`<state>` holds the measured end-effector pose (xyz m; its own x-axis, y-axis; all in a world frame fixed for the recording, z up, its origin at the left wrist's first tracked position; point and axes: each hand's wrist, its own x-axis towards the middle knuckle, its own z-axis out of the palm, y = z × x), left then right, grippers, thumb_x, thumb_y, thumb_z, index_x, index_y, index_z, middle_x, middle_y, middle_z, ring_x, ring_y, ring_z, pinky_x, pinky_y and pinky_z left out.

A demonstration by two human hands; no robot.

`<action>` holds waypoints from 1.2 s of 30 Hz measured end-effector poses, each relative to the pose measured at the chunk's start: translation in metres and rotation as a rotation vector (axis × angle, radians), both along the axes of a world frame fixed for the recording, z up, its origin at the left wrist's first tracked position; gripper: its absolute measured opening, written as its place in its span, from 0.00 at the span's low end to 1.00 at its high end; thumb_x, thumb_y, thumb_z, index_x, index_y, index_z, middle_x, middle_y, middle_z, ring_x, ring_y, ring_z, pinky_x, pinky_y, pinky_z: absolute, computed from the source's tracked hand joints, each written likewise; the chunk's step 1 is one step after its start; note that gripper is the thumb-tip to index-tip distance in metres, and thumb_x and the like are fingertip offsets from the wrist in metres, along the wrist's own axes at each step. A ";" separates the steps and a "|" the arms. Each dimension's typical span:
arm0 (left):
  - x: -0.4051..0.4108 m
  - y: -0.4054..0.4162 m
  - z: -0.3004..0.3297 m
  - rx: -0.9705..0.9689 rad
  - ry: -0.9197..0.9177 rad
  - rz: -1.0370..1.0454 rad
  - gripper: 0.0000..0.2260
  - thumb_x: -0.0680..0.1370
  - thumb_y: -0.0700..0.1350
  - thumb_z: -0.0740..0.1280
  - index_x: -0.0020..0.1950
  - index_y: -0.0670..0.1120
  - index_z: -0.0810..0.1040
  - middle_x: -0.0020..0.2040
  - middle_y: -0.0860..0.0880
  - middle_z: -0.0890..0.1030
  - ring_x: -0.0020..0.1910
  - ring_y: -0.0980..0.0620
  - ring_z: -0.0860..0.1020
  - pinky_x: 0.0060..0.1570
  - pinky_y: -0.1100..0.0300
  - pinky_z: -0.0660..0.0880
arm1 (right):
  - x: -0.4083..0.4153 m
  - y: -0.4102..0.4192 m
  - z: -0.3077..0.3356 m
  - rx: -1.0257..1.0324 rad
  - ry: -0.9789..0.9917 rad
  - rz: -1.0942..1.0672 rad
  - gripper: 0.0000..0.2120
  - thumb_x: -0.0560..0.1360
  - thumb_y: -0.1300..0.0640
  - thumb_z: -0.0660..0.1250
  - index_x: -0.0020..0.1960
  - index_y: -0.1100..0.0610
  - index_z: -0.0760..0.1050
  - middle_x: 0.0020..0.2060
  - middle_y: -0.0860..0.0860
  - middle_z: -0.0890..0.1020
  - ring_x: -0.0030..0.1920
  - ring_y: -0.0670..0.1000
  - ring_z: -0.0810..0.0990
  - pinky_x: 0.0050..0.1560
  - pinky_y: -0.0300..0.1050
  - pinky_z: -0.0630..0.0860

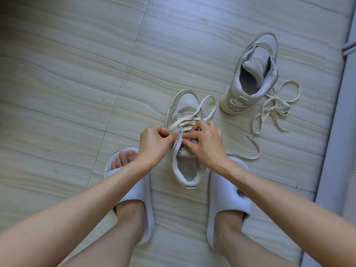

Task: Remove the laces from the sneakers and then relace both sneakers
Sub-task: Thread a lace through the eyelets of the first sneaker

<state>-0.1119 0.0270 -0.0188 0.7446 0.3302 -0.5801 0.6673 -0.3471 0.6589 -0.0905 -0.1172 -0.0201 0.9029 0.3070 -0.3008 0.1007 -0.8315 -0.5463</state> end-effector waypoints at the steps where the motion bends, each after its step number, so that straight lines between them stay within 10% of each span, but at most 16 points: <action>1: -0.001 -0.001 0.000 0.025 -0.017 -0.021 0.10 0.71 0.46 0.73 0.33 0.51 0.75 0.30 0.57 0.77 0.32 0.62 0.74 0.32 0.70 0.67 | 0.000 0.000 0.000 0.003 0.001 -0.003 0.08 0.72 0.48 0.70 0.49 0.47 0.84 0.42 0.44 0.69 0.52 0.51 0.67 0.46 0.44 0.54; 16: -0.003 0.000 -0.001 -0.167 0.023 -0.036 0.08 0.76 0.44 0.66 0.36 0.49 0.76 0.33 0.52 0.77 0.37 0.52 0.75 0.43 0.57 0.73 | 0.002 -0.010 0.006 0.174 0.150 -0.057 0.02 0.73 0.60 0.67 0.42 0.56 0.79 0.42 0.48 0.73 0.50 0.53 0.71 0.51 0.43 0.65; 24: 0.008 0.032 0.017 -0.964 -0.174 0.550 0.13 0.76 0.39 0.56 0.31 0.45 0.71 0.23 0.49 0.69 0.26 0.50 0.73 0.35 0.60 0.73 | -0.008 -0.046 0.035 0.677 0.428 -0.502 0.12 0.78 0.66 0.61 0.38 0.55 0.69 0.46 0.46 0.84 0.41 0.37 0.79 0.42 0.26 0.71; 31: -0.001 0.038 0.014 -0.665 0.044 0.086 0.21 0.71 0.63 0.61 0.37 0.45 0.69 0.17 0.51 0.60 0.14 0.55 0.55 0.21 0.66 0.60 | -0.003 -0.053 0.045 1.057 0.645 -0.642 0.09 0.80 0.65 0.55 0.41 0.60 0.68 0.49 0.59 0.84 0.55 0.56 0.82 0.58 0.45 0.77; 36: 0.001 0.043 0.012 -0.620 -0.034 0.172 0.18 0.80 0.45 0.59 0.31 0.44 0.66 0.16 0.52 0.61 0.13 0.56 0.57 0.20 0.67 0.61 | 0.006 -0.063 0.045 1.227 0.713 -0.857 0.14 0.81 0.62 0.52 0.38 0.61 0.70 0.35 0.57 0.83 0.45 0.56 0.83 0.53 0.46 0.79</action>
